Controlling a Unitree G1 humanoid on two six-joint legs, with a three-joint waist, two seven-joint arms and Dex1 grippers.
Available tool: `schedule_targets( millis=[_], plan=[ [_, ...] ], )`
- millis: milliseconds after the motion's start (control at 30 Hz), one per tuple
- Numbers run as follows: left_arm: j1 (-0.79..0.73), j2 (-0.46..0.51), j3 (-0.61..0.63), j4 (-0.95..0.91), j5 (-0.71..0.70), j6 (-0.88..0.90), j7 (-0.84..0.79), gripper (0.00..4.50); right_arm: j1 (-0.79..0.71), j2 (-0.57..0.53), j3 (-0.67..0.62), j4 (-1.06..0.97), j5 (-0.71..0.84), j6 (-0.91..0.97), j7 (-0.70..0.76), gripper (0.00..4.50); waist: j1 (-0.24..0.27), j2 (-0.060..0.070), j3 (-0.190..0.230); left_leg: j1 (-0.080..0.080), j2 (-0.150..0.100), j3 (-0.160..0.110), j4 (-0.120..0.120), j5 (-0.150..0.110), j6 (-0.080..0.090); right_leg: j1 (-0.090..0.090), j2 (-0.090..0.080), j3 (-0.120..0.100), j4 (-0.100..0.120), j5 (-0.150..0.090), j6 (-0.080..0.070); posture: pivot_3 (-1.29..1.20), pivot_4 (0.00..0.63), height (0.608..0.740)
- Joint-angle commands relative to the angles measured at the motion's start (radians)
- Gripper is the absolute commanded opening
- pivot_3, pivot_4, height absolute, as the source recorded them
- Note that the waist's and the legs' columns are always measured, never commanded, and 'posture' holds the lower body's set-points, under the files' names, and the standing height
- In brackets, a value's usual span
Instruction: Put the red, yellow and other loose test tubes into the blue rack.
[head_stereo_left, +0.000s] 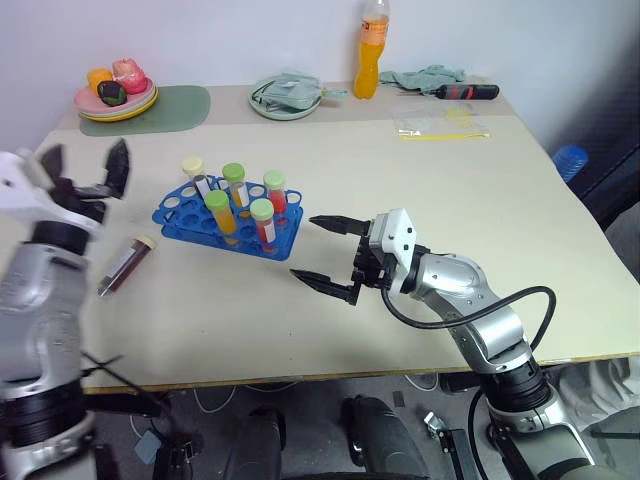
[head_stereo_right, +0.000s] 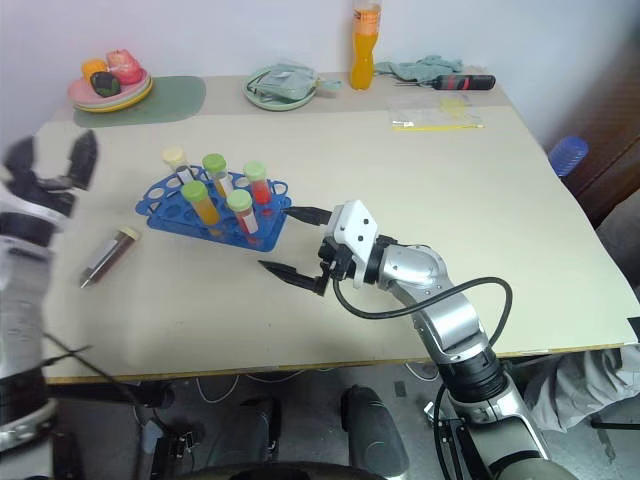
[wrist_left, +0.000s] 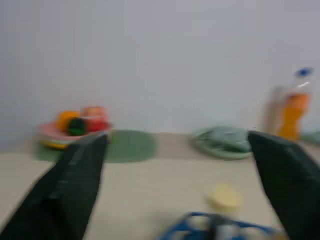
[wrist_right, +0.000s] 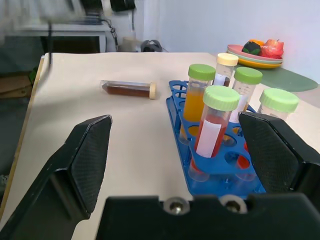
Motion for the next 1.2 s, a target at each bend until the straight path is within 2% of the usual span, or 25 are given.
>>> schedule_targets(
  millis=[33,100,167,267,333,500,733,800,867,1000,1033,1133,1200],
  plan=[
    [0.041,0.198,-0.004,0.029,-0.015,0.344,-0.002,4.47,-0.026,0.011,-0.009,-0.012,0.015,-0.016,0.012,4.5,-0.001,0.0,0.0,0.0,0.0,0.0,0.0,0.0,0.0,0.0,0.0,0.0,0.0,0.0,0.0,0.0,0.15,0.74],
    [0.066,0.338,-0.059,0.086,-0.036,0.547,-0.081,4.47,-0.034,0.017,-0.005,-0.002,0.014,-0.02,0.016,4.5,-0.004,0.0,0.0,0.0,0.0,0.0,0.0,0.0,0.0,0.0,0.001,0.0,0.0,0.0,0.0,0.0,0.15,0.74],
    [0.043,0.432,-0.118,0.169,-0.072,0.662,-0.203,4.47,-0.041,0.023,-0.001,0.007,0.011,-0.024,0.019,4.5,-0.005,0.0,0.001,0.0,0.0,0.0,-0.001,0.0,0.0,-0.001,0.001,0.0,0.0,0.0,0.0,0.0,0.15,0.74],
    [-0.066,0.549,-0.311,0.323,0.03,0.734,-0.291,4.47,-0.05,0.029,0.003,0.021,0.006,-0.031,0.024,4.5,0.001,-0.001,0.001,0.0,0.0,0.0,-0.001,0.0,0.0,-0.001,0.001,-0.001,0.0,0.0,-0.001,0.0,0.15,0.74],
    [-0.151,0.582,-0.446,0.402,0.092,0.697,-0.407,4.47,-0.053,0.033,0.005,0.028,0.001,-0.037,0.024,4.5,0.001,-0.001,0.001,0.0,0.0,0.0,-0.001,0.0,0.0,-0.001,0.001,-0.001,-0.001,0.0,-0.001,0.0,0.15,0.74],
    [-0.371,0.549,-0.701,0.614,0.253,0.619,-0.631,4.47,-0.042,0.036,0.004,0.021,-0.014,-0.045,0.009,4.5,0.001,-0.001,0.001,-0.001,0.0,0.0,-0.001,0.0,0.0,-0.002,0.001,-0.002,-0.001,0.0,-0.001,0.0,0.15,0.74],
    [-0.578,0.45,-0.894,0.861,0.453,0.539,-0.818,4.47,-0.013,0.042,0.004,-0.008,-0.023,-0.036,-0.023,4.5,0.0,-0.001,0.001,-0.002,0.0,0.0,-0.001,0.0,0.0,-0.002,0.001,-0.001,0.0,0.0,-0.001,0.0,0.15,0.74],
    [-0.621,0.428,-0.938,0.924,0.511,0.511,-0.868,3.96,-0.009,0.044,0.006,-0.014,-0.024,-0.035,-0.031,4.5,0.0,-0.001,0.001,-0.002,0.0,0.0,-0.001,0.0,0.0,-0.002,0.001,-0.001,0.0,0.0,-0.001,0.0,0.15,0.74],
    [-0.646,0.418,-0.965,0.959,0.553,0.489,-0.912,3.12,-0.007,0.045,0.007,-0.017,-0.024,-0.034,-0.035,4.5,-0.001,-0.001,0.001,-0.002,0.0,0.0,-0.001,0.0,0.0,-0.002,0.001,-0.001,0.0,0.0,-0.001,0.0,0.15,0.74],
    [-0.671,0.409,-0.963,1.01,0.615,0.447,-0.949,1.01,-0.007,0.044,0.01,-0.019,-0.024,-0.034,-0.04,4.5,-0.002,-0.001,0.001,-0.002,0.0,0.0,-0.001,0.0,0.0,-0.002,0.001,-0.001,0.0,0.0,-0.001,0.0,0.15,0.74],
    [-0.673,0.415,-0.947,1.016,0.624,0.434,-0.946,0.75,-0.007,0.044,0.01,-0.02,-0.024,-0.034,-0.041,4.5,-0.003,-0.001,0.001,-0.002,0.0,0.0,-0.001,0.0,0.0,-0.002,0.001,-0.001,0.0,0.0,-0.001,0.0,0.15,0.74],
    [-0.674,0.437,-0.846,1.026,0.613,0.405,-0.893,0.73,-0.003,0.039,0.009,-0.026,-0.024,-0.035,-0.041,4.5,-0.003,-0.001,0.001,-0.002,0.0,0.0,-0.001,0.0,0.0,-0.003,0.001,-0.001,0.0,0.0,-0.001,0.0,0.15,0.74],
    [-0.626,0.435,-0.638,0.999,0.548,0.292,-0.734,0.73,0.003,0.035,0.006,-0.034,-0.022,-0.032,-0.043,4.5,-0.002,-0.001,0.001,-0.002,0.0,0.0,-0.001,0.0,0.0,-0.003,0.001,-0.001,0.0,0.0,-0.001,0.0,0.15,0.74]
  ],
)
